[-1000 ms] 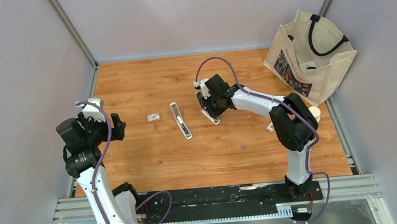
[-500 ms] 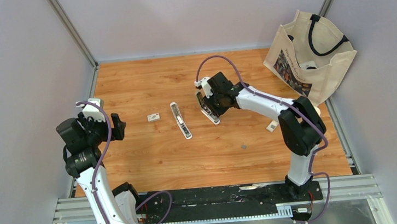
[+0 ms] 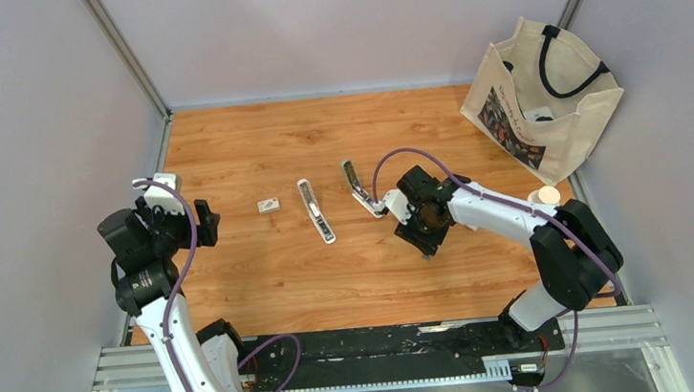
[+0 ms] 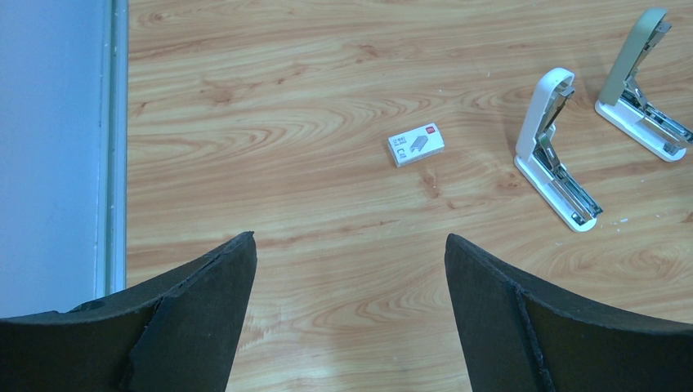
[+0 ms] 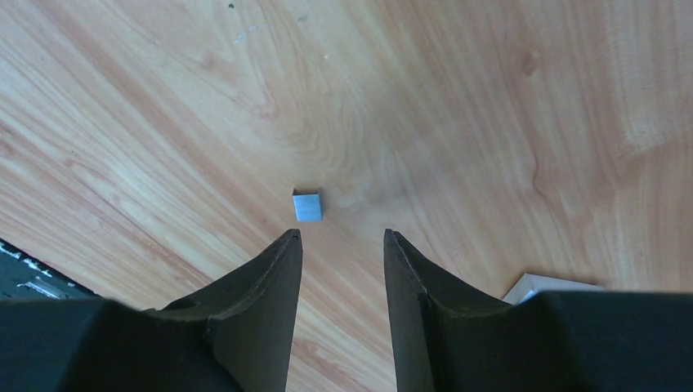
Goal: Load the staples into the stapler
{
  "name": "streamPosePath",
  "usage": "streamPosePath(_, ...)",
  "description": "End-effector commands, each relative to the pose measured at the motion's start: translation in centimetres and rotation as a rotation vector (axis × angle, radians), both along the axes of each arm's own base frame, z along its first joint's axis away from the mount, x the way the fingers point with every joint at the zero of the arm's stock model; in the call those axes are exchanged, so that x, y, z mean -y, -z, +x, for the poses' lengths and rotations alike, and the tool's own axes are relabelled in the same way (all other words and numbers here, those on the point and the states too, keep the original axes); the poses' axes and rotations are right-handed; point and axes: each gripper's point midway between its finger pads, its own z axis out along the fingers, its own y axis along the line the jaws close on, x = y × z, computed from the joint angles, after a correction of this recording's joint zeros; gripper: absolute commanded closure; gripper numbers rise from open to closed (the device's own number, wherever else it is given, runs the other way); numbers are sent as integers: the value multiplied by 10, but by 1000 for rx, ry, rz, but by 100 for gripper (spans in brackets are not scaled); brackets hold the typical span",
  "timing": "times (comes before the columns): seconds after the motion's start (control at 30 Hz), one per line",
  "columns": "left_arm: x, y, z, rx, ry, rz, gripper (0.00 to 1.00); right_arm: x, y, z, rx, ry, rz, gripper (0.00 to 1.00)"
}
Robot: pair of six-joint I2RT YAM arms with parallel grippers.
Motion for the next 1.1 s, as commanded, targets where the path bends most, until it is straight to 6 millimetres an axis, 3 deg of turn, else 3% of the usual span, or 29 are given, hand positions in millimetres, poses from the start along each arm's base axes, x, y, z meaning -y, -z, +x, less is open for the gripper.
streamPosePath(0.0, -3, -6, 2, 32, 8, 33, 7, 1, -6, -8, -19, -14, 18, 54)
streamPosePath(0.43, -5, -1, 2, 19, -2, 35, 7, -11, 17, -19, -83, -58, 11, 54)
streamPosePath(0.77, -5, -2, 2, 21, 2, 36, 7, -14, 34, -24, -123, -81, -27, 60)
streamPosePath(1.07, -4, -2, 2, 20, 4, 33, 7, -23, 33, -20, -104, -97, -4, 60)
